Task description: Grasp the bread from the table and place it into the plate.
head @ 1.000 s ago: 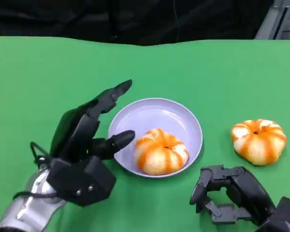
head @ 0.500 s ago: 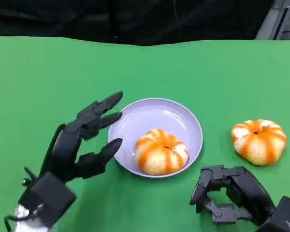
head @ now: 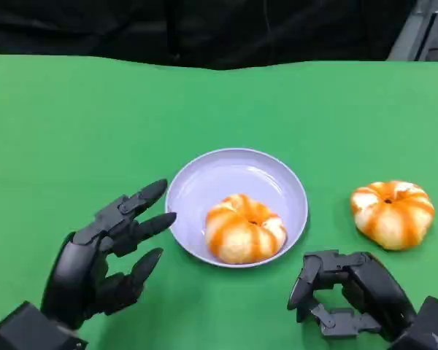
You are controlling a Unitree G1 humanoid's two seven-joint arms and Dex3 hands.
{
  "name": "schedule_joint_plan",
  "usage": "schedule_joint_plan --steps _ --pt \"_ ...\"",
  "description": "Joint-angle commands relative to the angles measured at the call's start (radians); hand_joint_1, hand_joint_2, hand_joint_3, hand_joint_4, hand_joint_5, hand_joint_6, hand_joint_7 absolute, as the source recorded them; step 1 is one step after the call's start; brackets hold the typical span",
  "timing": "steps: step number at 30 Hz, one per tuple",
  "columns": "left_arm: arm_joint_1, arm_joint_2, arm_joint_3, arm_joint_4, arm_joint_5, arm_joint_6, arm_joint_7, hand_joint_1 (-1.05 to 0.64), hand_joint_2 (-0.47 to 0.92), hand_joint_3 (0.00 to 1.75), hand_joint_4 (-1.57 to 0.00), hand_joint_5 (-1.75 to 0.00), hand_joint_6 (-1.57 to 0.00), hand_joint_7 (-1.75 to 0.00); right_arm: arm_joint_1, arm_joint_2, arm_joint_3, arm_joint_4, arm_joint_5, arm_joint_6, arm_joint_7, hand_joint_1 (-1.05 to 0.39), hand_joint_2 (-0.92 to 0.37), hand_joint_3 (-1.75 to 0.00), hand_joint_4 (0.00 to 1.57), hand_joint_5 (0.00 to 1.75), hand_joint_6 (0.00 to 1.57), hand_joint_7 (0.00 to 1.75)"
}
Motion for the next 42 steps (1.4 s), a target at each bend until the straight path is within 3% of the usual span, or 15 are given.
schedule_joint_plan --steps 1,20,24,26,28,35,36,38,42 --pt "0.041 -0.002 0.023 0.036 -0.025 -0.054 -0.039 -0.65 0.92 0.5 -0.75 -0.03 -0.51 -0.01 0.007 -0.016 -0.009 0.001 0.01 -0.006 0.0 0.04 -0.58 -1.01 0.98 1.35 0.97 1.05" --pt "0.103 -0.026 0.021 0.158 0.043 -0.119 -0.085 -0.57 0.92 0.44 -0.87 -0.03 -0.63 -0.02 0.004 -0.021 -0.008 0.006 0.001 -0.016 -0.005 0.04 -0.59 -0.99 0.97 1.36 0.98 1.03" --pt "0.087 -0.03 0.015 0.187 0.032 -0.089 -0.114 -0.37 0.92 0.23 -0.85 -0.01 -0.64 -0.01 0.0 -0.018 -0.009 0.016 0.009 -0.017 0.0 0.03 -0.6 -0.99 0.96 1.36 0.97 1.02" --pt "0.086 -0.033 0.015 0.186 0.036 -0.072 -0.116 -0.15 0.92 0.13 -0.85 -0.01 -0.66 -0.01 -0.001 -0.018 -0.009 0.017 0.008 -0.018 -0.001 0.03 -0.6 -0.98 0.96 1.36 0.97 1.02" --pt "0.086 -0.035 0.016 0.184 0.037 -0.064 -0.119 -0.11 0.92 0.12 -0.85 0.0 -0.66 -0.01 -0.002 -0.018 -0.009 0.018 0.008 -0.018 -0.001 0.03 -0.6 -0.98 0.96 1.36 0.97 1.02" --pt "0.079 -0.031 0.017 0.186 0.049 -0.069 -0.119 -0.09 0.92 0.11 -0.85 0.0 -0.67 -0.01 -0.002 -0.018 -0.009 0.018 0.011 -0.017 0.002 0.03 -0.6 -0.98 0.96 1.35 0.98 1.02" --pt "0.07 -0.025 0.016 0.194 0.056 -0.08 -0.121 -0.01 0.92 0.21 -0.9 -0.02 -0.8 -0.04 -0.001 -0.018 -0.009 0.016 0.014 -0.015 0.004 0.03 -0.6 -0.98 0.96 1.35 0.97 1.02" --pt "0.055 -0.013 0.018 0.207 0.065 -0.099 -0.126 0.05 0.92 0.28 -0.94 -0.02 -0.91 -0.05 -0.001 -0.018 -0.01 0.014 0.017 -0.013 0.007 0.03 -0.6 -0.98 0.96 1.36 0.97 1.02" --pt "0.047 -0.01 0.019 0.22 0.064 -0.109 -0.129 0.08 0.92 0.33 -0.97 -0.03 -0.98 -0.06 -0.001 -0.018 -0.01 0.015 0.017 -0.012 0.008 0.03 -0.6 -0.98 0.96 1.36 0.98 1.02"
